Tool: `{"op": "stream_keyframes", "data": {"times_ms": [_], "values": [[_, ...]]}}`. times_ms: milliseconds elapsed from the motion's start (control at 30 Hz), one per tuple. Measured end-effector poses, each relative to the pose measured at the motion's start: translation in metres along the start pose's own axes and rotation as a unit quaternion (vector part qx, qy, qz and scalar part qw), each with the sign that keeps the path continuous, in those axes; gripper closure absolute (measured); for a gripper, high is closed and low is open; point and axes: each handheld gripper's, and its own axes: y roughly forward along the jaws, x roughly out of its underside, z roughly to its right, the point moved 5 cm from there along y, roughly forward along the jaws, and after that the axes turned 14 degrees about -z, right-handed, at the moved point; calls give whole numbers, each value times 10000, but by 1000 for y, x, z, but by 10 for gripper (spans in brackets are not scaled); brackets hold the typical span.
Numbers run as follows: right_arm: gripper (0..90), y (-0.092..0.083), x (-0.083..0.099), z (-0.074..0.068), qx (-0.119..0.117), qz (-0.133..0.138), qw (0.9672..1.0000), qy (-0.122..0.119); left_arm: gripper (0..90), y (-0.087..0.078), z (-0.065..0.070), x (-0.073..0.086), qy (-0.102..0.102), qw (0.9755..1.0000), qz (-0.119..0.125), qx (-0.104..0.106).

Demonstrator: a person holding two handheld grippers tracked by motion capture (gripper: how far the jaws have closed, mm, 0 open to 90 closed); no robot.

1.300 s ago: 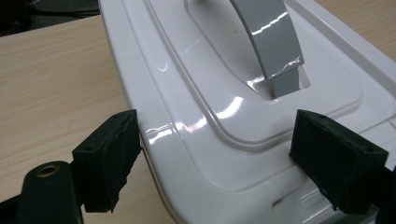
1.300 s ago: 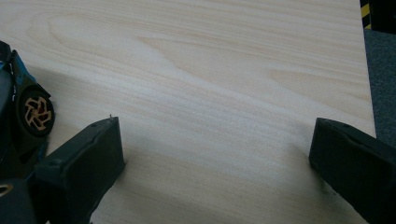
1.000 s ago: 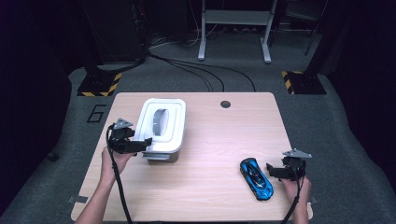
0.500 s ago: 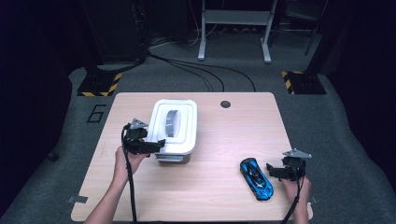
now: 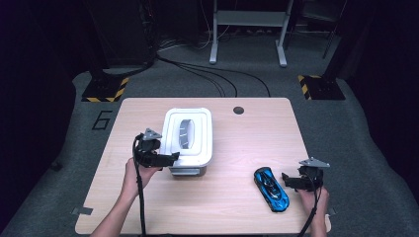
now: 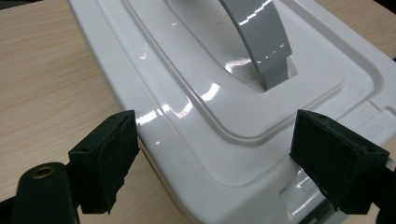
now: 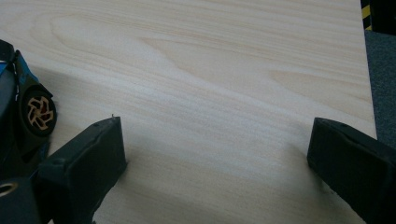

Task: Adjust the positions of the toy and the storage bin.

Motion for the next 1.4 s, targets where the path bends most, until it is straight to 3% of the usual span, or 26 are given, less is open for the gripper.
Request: {"op": "stream_keyframes", "data": {"times_ms": [233,733,867,1067,1233,1400], "values": [[34,0,0,0,2,-1,10000,-2,119,-2,8,5,198,9997,-127,38],[36,0,0,0,1,1,10000,-2,109,8,37,-7,491,9985,-213,123],[36,0,0,0,0,0,10000,-2,107,10,45,-10,483,9985,-226,101],[36,0,0,0,-1,0,10000,-4,107,17,57,-18,526,9984,-173,128],[37,0,0,0,-3,2,10000,-6,90,26,70,-25,644,9977,-228,-12],[39,0,0,0,-7,5,10000,-6,92,36,82,-31,689,9974,-221,37]]}}
